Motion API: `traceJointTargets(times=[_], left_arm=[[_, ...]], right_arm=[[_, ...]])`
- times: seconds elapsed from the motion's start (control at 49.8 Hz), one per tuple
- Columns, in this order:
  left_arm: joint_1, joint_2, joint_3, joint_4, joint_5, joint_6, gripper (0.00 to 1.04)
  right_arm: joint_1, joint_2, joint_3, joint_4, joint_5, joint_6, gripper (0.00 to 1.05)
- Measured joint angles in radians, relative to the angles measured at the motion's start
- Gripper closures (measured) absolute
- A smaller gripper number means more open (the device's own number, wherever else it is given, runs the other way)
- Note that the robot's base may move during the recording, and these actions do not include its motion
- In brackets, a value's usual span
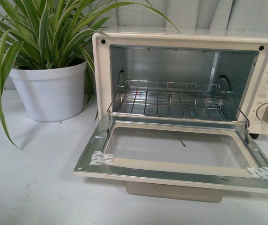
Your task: Open oven
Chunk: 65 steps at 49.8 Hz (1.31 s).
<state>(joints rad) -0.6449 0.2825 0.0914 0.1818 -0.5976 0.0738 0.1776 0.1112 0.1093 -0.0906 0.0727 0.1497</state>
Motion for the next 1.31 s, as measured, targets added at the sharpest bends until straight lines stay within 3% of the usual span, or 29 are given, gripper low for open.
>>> traceJointTargets(times=[0.06,0.141,0.241,0.302,0.442,0.583,0.643,0.744,1.085,1.146,1.307], left_arm=[[0.029,-0.024,-0.006,-0.014,0.014,-0.023,0.21],[0.108,-0.082,-0.020,-0.061,0.082,-0.049,0.36],[0.207,-0.138,-0.028,-0.103,0.181,-0.057,0.54],[0.277,-0.171,-0.037,-0.127,0.244,-0.061,0.68],[0.407,-0.231,-0.061,-0.152,0.372,-0.068,1.01],[0.482,-0.266,-0.079,-0.166,0.444,-0.073,1.01],[0.559,-0.275,-0.079,-0.179,0.553,-0.074,1.01],[0.629,-0.278,-0.079,-0.181,0.581,-0.076,1.01],[0.641,-0.279,-0.079,-0.181,0.594,-0.075,1.01],[0.641,-0.279,-0.079,-0.181,0.593,-0.076,0.93],[0.641,-0.279,-0.079,-0.181,0.594,-0.076,0.64]], right_arm=[[0.006,-0.021,-0.030,0.069,0.080,-0.052,0.22],[-0.007,-0.041,-0.045,0.089,0.090,-0.099,0.34],[-0.125,-0.062,-0.056,0.086,-0.054,-0.129,0.54],[-0.169,-0.068,-0.062,0.086,-0.062,-0.136,0.68],[-0.174,-0.105,-0.102,0.087,-0.071,-0.143,1.02],[-0.174,-0.107,-0.102,0.087,-0.071,-0.146,1.04],[-0.174,-0.107,-0.102,0.087,-0.071,-0.146,1.04],[-0.174,-0.107,-0.102,0.087,-0.070,-0.146,1.04],[-0.174,-0.107,-0.102,0.087,-0.071,-0.146,1.04],[-0.174,-0.107,-0.102,0.087,-0.071,-0.148,1.01],[-0.174,-0.107,-0.102,0.087,-0.071,-0.148,0.72]])
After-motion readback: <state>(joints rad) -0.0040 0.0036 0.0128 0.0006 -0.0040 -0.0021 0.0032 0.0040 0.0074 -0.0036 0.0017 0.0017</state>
